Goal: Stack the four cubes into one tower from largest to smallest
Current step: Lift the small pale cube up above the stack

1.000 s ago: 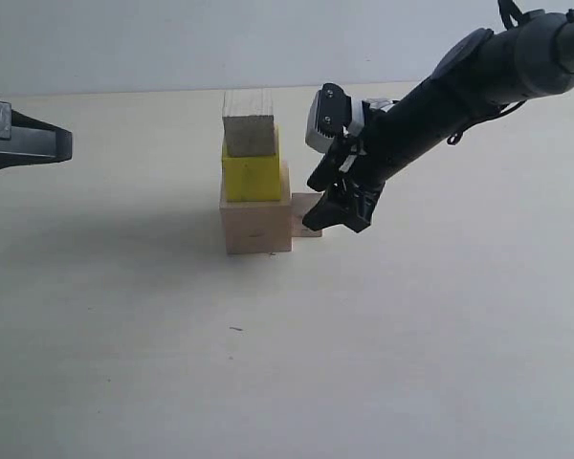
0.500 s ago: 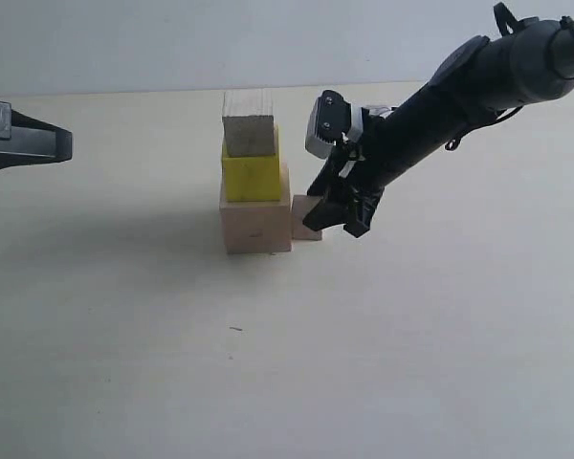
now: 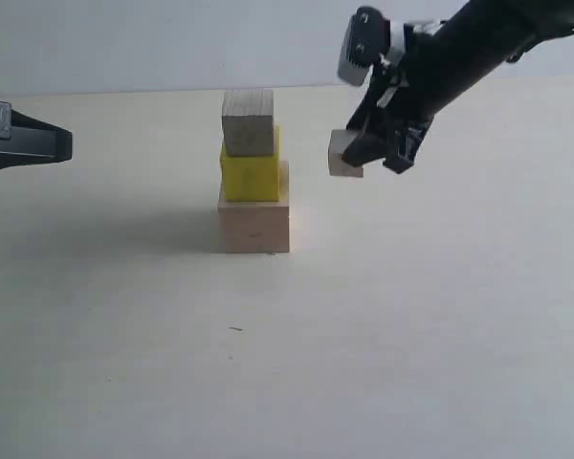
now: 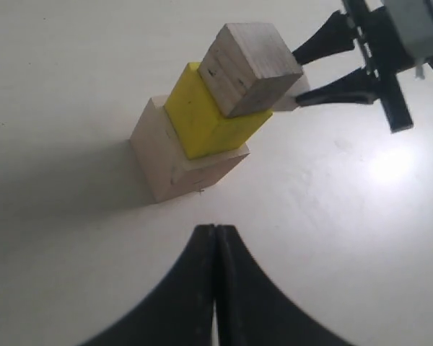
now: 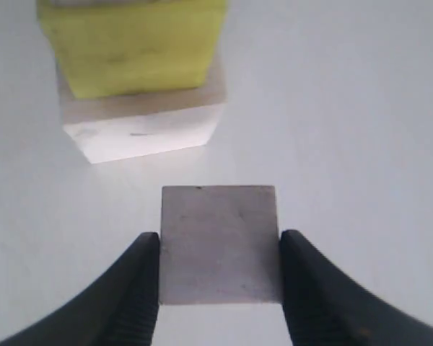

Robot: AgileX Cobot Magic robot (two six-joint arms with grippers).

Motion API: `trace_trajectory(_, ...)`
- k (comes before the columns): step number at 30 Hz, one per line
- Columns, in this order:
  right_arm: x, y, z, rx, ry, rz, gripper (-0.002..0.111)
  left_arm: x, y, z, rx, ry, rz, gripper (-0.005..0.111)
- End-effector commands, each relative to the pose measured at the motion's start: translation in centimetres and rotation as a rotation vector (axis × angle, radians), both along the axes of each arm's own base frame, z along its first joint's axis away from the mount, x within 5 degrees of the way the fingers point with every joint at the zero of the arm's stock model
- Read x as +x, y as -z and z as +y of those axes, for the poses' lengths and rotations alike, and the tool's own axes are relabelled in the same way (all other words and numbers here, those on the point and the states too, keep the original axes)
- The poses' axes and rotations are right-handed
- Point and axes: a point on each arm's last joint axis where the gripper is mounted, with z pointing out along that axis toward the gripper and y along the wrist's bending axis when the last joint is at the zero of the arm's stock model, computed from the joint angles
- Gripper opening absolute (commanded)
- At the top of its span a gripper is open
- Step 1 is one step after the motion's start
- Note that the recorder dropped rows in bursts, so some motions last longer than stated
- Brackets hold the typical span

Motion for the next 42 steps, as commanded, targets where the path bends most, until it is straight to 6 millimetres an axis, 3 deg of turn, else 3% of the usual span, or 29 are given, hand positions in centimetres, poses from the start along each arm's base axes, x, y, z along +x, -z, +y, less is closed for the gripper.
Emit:
trace_trajectory(1, -0.4, -5.6, -1.0, 0.08, 0.07, -0.045, 0.0, -0.1, -0.1, 0.0, -0.007, -0.006, 0.0, 0.0)
trace_trajectory(8, -1.1, -13.8, -0.6, 0.23, 0.104, -0.161, 0.0, -0.3, 0.0, 0.0, -0.001, 0.012, 0.01, 0.0)
trace_trajectory(13, -1.3, -17.6, 0.7, 0.279, 0.065, -0.247, 0.0, -0.4, 0.3, 0.2, 0.045, 0.021, 0.018, 0.0)
trace_trajectory(15, -1.5, -17.3, 2.1, 0.27, 0.024, -0.235, 0.0, -0.4, 0.3, 0.2, 0.042, 0.019, 0.02, 0.0)
trace_trajectory(20, -1.0, -14.1, 4.1, 0.148, -0.058, -0.176, 0.0, -0.5, 0.3, 0.1, 0.041, 0.029, 0.026, 0.0)
trace_trajectory(33, -1.5, -13.1, 5.4, 0.237, -0.245, -0.124, 0.0, -0.5, 0.3, 0.1, 0.041, 0.037, 0.03, 0.0)
trace_trajectory(42, -1.5, -13.0, 5.6, 0.26, -0.262, -0.128, 0.0, -0.5, 0.3, 0.1, 0.042, 0.035, 0.029, 0.0)
